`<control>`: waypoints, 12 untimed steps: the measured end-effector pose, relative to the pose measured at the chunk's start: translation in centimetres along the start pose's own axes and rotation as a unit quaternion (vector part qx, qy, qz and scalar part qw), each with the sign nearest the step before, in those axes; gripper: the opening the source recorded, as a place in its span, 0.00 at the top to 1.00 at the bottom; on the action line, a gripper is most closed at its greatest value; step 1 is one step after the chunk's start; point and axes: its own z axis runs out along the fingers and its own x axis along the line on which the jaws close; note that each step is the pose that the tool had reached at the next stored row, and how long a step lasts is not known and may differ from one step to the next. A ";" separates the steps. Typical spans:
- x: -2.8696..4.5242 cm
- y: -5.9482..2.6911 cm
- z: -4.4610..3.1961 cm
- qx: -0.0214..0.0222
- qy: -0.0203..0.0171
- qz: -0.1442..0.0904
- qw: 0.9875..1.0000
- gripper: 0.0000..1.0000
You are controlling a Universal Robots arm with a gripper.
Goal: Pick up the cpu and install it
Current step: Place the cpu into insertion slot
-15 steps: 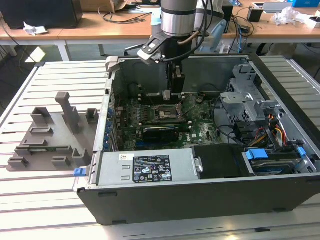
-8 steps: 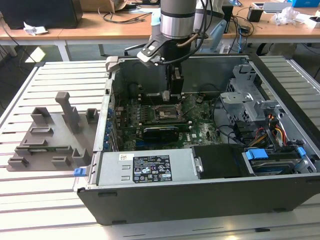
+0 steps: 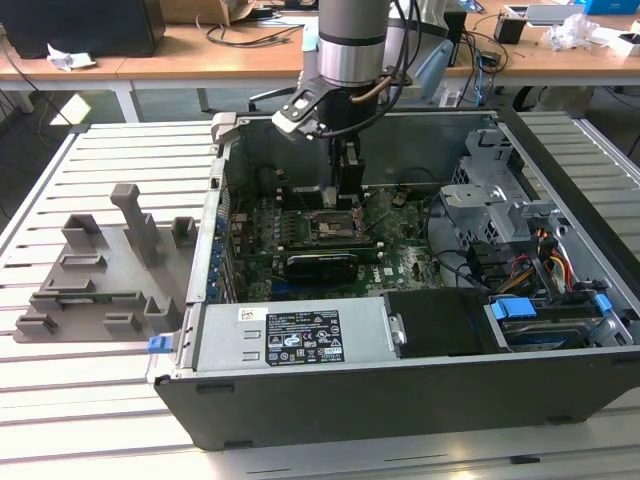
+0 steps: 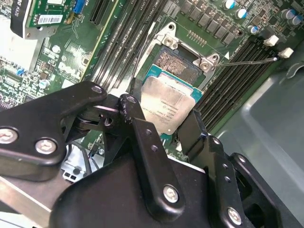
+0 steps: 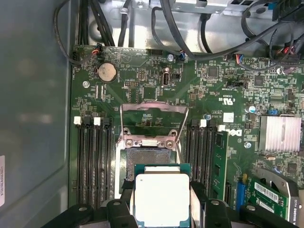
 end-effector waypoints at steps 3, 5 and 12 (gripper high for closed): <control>0.01 -0.03 0.17 0.000 0.000 0.000 1.000 0.46; 0.02 -0.04 0.30 0.000 0.000 0.000 1.000 0.46; 0.06 -0.04 0.81 0.000 0.000 0.000 1.000 0.46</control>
